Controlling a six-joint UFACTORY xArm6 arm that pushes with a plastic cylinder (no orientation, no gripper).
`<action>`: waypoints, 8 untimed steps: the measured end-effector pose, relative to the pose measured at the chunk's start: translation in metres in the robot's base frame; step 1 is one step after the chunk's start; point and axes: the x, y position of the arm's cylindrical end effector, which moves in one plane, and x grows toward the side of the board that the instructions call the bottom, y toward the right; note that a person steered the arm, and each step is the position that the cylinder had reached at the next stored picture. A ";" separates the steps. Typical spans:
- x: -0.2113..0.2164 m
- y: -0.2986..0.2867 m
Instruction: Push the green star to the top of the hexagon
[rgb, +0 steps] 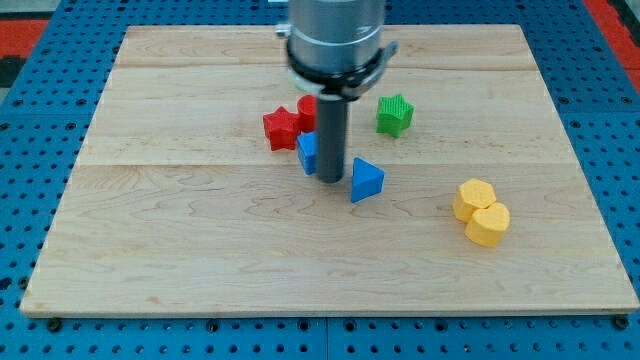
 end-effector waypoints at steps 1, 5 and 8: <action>0.004 -0.068; -0.147 -0.027; -0.111 0.101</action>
